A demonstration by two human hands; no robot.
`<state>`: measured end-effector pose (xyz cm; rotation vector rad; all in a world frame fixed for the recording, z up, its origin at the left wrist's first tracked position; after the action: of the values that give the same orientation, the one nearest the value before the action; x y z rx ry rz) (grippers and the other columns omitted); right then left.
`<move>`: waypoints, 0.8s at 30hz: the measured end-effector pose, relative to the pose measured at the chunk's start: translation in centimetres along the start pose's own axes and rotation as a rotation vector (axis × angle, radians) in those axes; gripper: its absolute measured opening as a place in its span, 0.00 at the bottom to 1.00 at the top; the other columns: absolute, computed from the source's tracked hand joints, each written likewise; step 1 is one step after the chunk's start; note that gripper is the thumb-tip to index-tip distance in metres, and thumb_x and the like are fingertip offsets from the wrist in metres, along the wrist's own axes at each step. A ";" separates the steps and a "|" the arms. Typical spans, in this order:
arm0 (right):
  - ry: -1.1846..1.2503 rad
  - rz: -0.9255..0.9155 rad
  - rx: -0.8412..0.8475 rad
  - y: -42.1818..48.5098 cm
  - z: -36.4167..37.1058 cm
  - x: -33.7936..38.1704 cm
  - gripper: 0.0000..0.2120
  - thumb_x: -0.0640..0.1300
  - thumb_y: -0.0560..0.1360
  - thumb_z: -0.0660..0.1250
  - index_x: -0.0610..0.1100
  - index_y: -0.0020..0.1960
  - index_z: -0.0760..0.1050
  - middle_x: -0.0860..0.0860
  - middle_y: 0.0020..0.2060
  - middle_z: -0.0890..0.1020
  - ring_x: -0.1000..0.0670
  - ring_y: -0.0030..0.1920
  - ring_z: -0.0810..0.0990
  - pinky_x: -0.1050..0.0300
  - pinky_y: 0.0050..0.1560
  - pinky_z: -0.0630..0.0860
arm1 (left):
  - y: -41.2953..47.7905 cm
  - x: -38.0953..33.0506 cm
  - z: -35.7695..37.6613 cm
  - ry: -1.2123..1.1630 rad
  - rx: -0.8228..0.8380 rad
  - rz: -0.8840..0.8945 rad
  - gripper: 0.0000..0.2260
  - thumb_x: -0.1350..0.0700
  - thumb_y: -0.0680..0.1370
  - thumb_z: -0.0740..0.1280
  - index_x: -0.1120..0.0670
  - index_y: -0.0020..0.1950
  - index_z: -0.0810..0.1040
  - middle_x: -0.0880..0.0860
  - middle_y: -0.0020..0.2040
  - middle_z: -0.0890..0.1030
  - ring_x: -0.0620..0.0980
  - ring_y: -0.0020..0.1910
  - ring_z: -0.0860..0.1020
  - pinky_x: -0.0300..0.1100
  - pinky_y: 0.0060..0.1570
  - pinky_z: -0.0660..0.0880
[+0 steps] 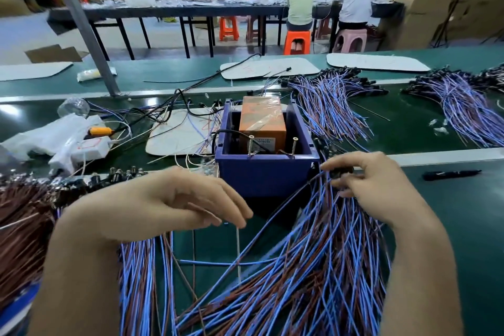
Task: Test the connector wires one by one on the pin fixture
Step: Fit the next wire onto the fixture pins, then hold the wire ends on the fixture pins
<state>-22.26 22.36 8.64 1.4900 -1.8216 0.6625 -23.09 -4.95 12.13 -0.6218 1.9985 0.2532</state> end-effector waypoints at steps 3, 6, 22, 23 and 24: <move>0.037 0.073 0.000 0.3 -0.2 -1.0 0.27 0.28 0.75 0.54 0.56 0.46 0.81 0.51 0.44 0.84 0.51 0.39 0.85 0.59 0.39 0.81 | 2.2 2.4 1.0 0.143 -0.075 -0.260 0.11 0.54 0.77 0.66 0.44 0.58 0.81 0.45 0.57 0.82 0.38 0.57 0.78 0.38 0.60 0.73; 0.056 0.078 -0.008 0.3 -0.4 -1.2 0.26 0.27 0.75 0.53 0.55 0.46 0.80 0.55 0.49 0.82 0.54 0.41 0.84 0.51 0.45 0.82 | 6.5 4.1 3.6 0.404 -0.174 -0.402 0.18 0.50 0.79 0.64 0.48 0.69 0.72 0.49 0.64 0.78 0.45 0.61 0.76 0.38 0.64 0.70; -0.121 0.127 0.387 0.3 2.5 -0.2 0.18 0.36 0.79 0.57 0.56 0.57 0.76 0.53 0.43 0.84 0.53 0.43 0.84 0.49 0.52 0.80 | 3.8 10.3 -1.9 0.528 -0.553 -0.683 0.13 0.57 0.79 0.61 0.55 0.62 0.77 0.57 0.61 0.77 0.55 0.60 0.75 0.42 0.59 0.70; -0.121 0.124 0.385 0.3 2.5 -0.1 0.17 0.37 0.80 0.57 0.56 0.58 0.76 0.53 0.43 0.84 0.53 0.43 0.83 0.49 0.52 0.80 | 3.1 11.4 -2.7 0.560 -0.607 -0.767 0.15 0.58 0.80 0.60 0.56 0.66 0.74 0.59 0.65 0.74 0.57 0.64 0.72 0.42 0.62 0.67; -0.122 0.124 0.382 0.4 2.5 -0.1 0.17 0.37 0.80 0.58 0.56 0.58 0.76 0.53 0.43 0.84 0.53 0.43 0.83 0.50 0.52 0.80 | 2.6 12.6 -3.1 0.595 -0.595 -0.856 0.18 0.58 0.80 0.59 0.57 0.70 0.71 0.61 0.67 0.70 0.59 0.67 0.69 0.43 0.65 0.64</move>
<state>-23.06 20.59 6.96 1.7001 -1.9701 1.0480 -31.59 -8.10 2.55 -2.0461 1.9737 0.1323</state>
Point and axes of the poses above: each hand's wrist, its own y-axis towards the middle knuckle, its own z-axis out of the palm, x = y × z, the point moved 3 cm from there along y, towards the middle knuckle
